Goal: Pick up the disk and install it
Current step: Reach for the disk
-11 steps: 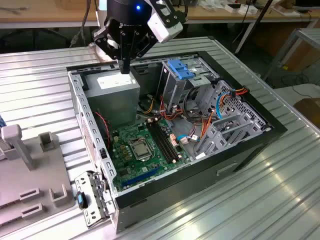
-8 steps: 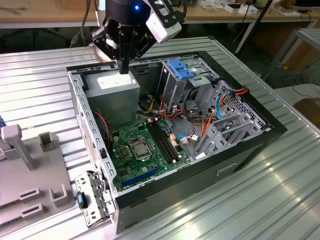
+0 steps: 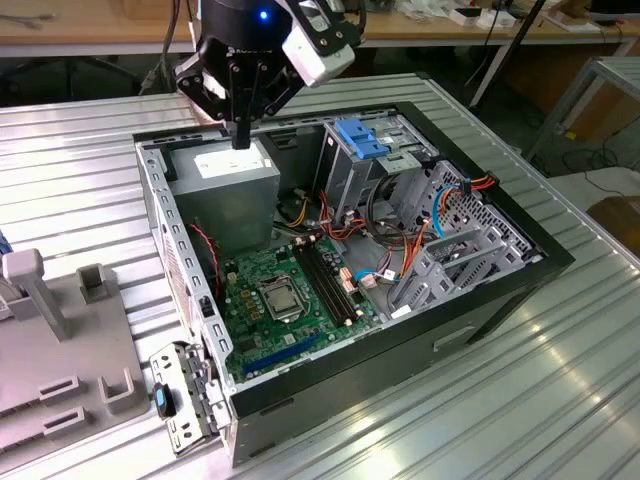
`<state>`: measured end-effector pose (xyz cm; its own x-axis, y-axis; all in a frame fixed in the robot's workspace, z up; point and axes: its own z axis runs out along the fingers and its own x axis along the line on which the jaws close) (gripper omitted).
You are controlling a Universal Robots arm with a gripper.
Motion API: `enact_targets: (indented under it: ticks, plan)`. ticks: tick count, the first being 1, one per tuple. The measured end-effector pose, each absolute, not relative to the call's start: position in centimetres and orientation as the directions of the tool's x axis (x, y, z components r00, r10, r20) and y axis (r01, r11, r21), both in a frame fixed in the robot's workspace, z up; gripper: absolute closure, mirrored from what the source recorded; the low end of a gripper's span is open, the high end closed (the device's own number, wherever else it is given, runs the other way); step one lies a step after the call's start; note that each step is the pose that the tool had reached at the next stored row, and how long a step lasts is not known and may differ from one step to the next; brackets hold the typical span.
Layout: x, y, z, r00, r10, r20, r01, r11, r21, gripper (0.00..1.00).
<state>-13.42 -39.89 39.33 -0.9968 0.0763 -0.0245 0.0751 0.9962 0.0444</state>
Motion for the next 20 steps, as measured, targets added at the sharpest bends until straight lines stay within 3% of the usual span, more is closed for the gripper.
enact_targets:
  ticks: [20]
  plan:
    - [-15.4, -39.9, 39.3, -0.997, 0.076, -0.024, 0.075, 0.996, 0.044, 0.89]
